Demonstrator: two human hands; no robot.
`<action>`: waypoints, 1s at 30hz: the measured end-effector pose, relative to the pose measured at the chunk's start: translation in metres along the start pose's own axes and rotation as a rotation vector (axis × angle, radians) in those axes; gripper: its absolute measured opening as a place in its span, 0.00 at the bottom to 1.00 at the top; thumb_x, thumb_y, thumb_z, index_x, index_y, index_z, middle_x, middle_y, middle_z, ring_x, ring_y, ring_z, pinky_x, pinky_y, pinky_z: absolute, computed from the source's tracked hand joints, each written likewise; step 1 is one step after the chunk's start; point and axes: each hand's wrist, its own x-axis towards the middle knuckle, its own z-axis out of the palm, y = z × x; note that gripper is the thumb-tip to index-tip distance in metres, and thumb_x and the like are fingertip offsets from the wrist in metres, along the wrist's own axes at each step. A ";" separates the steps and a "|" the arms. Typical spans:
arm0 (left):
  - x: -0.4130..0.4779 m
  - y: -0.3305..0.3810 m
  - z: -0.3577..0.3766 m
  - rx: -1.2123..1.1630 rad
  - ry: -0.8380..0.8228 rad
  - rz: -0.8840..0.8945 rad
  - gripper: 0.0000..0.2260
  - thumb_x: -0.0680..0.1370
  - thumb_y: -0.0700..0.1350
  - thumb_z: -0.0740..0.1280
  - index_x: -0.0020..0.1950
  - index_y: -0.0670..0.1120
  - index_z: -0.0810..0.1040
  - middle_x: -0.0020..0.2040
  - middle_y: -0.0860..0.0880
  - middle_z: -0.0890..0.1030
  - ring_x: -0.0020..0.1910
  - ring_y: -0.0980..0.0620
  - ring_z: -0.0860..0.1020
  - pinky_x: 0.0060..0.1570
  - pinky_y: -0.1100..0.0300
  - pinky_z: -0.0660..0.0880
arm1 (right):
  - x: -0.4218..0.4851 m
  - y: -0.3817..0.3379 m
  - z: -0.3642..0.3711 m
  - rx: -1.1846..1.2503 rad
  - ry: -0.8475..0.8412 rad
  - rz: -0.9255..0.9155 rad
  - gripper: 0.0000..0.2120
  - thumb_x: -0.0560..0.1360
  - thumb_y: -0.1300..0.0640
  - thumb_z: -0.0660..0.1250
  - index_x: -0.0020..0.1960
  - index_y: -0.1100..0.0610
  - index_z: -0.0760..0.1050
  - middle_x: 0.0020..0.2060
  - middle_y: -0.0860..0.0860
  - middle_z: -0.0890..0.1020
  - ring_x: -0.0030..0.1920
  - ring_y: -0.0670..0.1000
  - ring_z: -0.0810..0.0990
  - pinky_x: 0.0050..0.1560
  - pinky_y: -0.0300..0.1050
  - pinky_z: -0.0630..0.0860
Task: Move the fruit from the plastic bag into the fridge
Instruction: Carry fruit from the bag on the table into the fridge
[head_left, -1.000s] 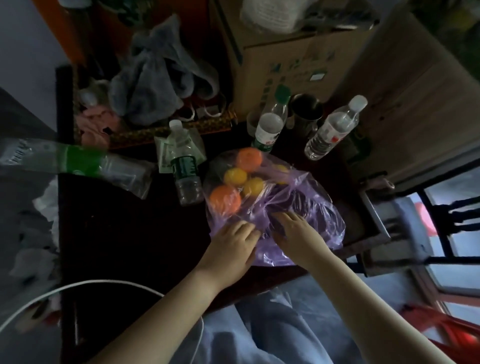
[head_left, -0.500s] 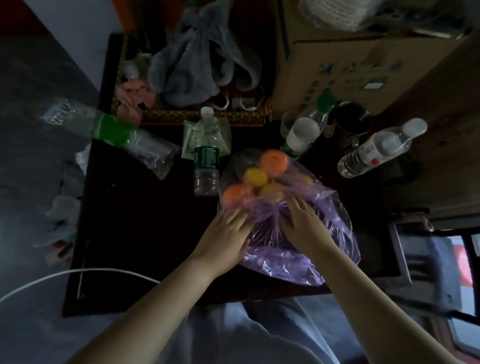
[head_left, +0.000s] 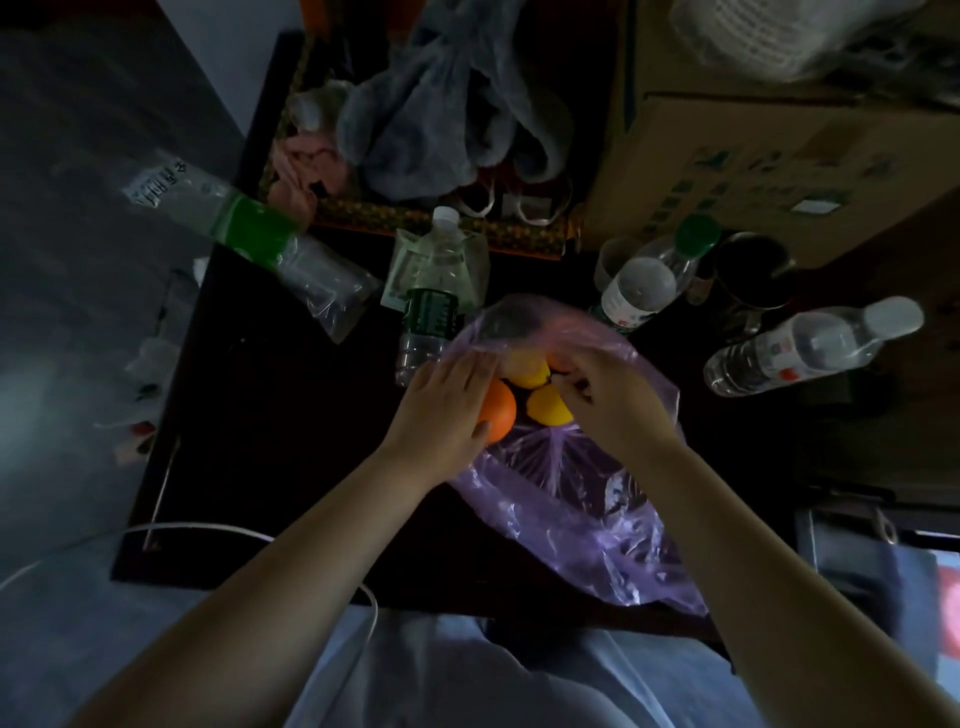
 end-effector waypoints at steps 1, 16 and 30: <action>0.002 0.000 -0.001 0.001 0.018 0.000 0.34 0.75 0.54 0.65 0.76 0.42 0.57 0.72 0.41 0.66 0.70 0.41 0.65 0.67 0.46 0.63 | 0.000 -0.001 -0.003 0.019 0.042 -0.052 0.13 0.77 0.51 0.62 0.61 0.50 0.75 0.50 0.49 0.82 0.46 0.50 0.81 0.37 0.41 0.74; 0.026 -0.003 0.011 -0.059 0.003 0.031 0.47 0.68 0.70 0.60 0.77 0.43 0.49 0.77 0.42 0.55 0.75 0.42 0.55 0.72 0.44 0.56 | 0.002 0.041 0.021 -0.269 -0.067 -0.206 0.38 0.76 0.35 0.50 0.77 0.56 0.47 0.77 0.55 0.47 0.76 0.54 0.43 0.74 0.50 0.46; 0.038 -0.006 0.028 -0.214 -0.165 0.028 0.54 0.66 0.65 0.72 0.77 0.48 0.39 0.78 0.45 0.45 0.76 0.45 0.50 0.71 0.49 0.55 | 0.041 0.054 0.026 -0.111 -0.152 -0.127 0.33 0.77 0.41 0.56 0.77 0.54 0.52 0.76 0.53 0.55 0.75 0.55 0.53 0.71 0.50 0.58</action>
